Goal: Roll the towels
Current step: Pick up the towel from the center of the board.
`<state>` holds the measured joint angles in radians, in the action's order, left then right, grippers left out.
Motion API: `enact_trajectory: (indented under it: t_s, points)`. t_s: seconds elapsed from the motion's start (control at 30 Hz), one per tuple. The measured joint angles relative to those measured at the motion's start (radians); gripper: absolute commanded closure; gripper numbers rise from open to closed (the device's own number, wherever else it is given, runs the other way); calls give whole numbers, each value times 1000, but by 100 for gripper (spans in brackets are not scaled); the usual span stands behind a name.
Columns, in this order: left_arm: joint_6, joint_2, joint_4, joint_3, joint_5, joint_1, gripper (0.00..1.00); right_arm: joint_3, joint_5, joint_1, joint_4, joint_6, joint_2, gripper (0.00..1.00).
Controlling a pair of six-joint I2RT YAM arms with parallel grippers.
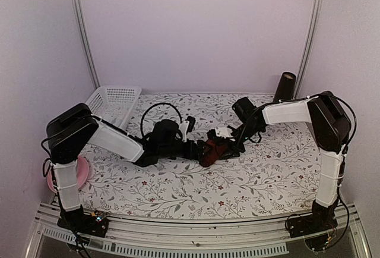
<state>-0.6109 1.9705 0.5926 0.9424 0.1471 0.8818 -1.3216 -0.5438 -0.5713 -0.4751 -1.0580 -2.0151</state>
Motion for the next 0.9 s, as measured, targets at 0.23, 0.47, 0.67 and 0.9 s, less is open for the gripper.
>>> enact_trajectory:
  t_s: [0.23, 0.47, 0.67, 0.9]
  points:
    - [60, 29, -95, 108, 13, -22, 3, -22, 0, 0, -40, -15, -6, 36]
    - [65, 113, -155, 145, 100, -79, 3, -27, 0, 0, -50, -25, -9, 35]
    - [90, 144, -193, 188, 169, -99, 3, -27, 0, 0, -51, -31, -10, 35]
    - [115, 204, -233, 281, 303, -116, 6, -27, 0, 0, -52, -31, -10, 35]
